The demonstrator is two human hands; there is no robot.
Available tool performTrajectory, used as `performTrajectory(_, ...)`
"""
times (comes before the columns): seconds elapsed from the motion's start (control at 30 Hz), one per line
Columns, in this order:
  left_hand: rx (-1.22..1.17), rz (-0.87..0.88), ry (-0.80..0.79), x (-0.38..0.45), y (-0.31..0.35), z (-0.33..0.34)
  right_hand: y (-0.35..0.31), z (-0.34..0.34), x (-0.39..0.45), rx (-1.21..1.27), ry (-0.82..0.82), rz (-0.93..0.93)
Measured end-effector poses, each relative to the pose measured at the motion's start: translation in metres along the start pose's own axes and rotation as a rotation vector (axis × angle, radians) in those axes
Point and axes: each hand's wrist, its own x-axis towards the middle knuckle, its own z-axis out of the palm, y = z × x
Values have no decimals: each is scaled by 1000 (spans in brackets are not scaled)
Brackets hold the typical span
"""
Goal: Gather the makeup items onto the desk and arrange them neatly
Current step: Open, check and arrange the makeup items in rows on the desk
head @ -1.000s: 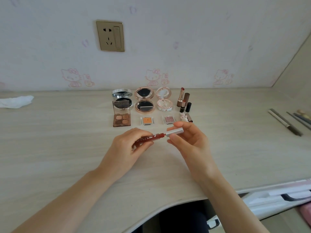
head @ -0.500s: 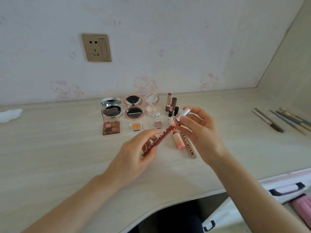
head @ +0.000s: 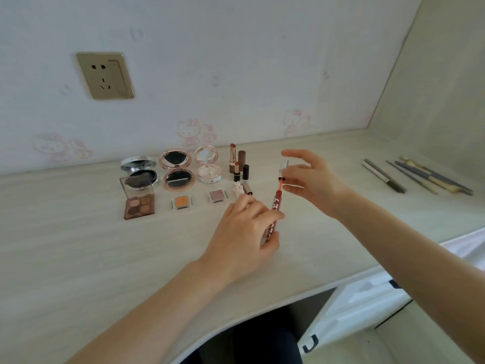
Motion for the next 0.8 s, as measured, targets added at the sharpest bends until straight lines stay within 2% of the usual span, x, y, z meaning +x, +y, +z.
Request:
performTrajectory(0.13, 86, 37, -66, 14, 16, 13, -3, -14, 11, -202, -24, 55)
performTrajectory(0.3, 193, 67, -146, 17, 22, 24, 2, -19, 21, -342, -42, 119)
performTrajectory(0.8, 275, 148, -149, 4, 7, 26, 16, 6, 47, -518, -116, 111)
